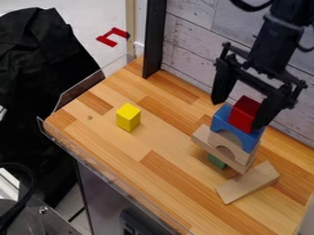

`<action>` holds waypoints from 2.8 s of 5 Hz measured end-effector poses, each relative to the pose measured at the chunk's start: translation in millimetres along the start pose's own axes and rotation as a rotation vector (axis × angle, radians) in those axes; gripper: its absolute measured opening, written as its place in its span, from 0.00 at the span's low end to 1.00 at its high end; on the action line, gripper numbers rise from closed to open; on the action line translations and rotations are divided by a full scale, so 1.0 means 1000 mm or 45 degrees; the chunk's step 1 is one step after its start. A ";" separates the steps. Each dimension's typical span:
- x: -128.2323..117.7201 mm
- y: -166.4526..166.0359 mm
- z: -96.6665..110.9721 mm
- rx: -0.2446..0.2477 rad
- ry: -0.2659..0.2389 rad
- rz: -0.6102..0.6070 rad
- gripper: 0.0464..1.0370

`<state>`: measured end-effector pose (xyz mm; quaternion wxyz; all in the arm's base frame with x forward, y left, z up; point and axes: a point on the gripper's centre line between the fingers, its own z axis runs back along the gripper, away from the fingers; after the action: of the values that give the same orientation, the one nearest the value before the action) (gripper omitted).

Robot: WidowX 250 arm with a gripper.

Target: Take the red cube off the tower

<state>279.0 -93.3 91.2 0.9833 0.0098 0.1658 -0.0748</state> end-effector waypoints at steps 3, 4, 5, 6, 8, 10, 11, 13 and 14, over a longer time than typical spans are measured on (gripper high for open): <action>0.004 0.002 -0.003 -0.010 -0.031 0.067 0.91; 0.007 0.003 -0.003 -0.015 -0.052 0.076 0.59; 0.009 0.010 -0.002 -0.029 -0.067 0.112 0.50; 0.009 0.022 0.003 -0.063 -0.112 0.169 0.50; -0.022 0.056 0.019 -0.124 -0.201 0.320 0.50; -0.035 0.094 -0.010 -0.111 -0.069 0.390 0.50; -0.032 0.098 -0.027 -0.108 -0.021 0.372 0.50; -0.028 0.110 -0.070 -0.150 0.056 0.338 0.50; -0.020 0.118 -0.089 -0.193 0.064 0.334 0.50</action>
<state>248.7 30.2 12.9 0.9781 -0.0411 0.1927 0.0671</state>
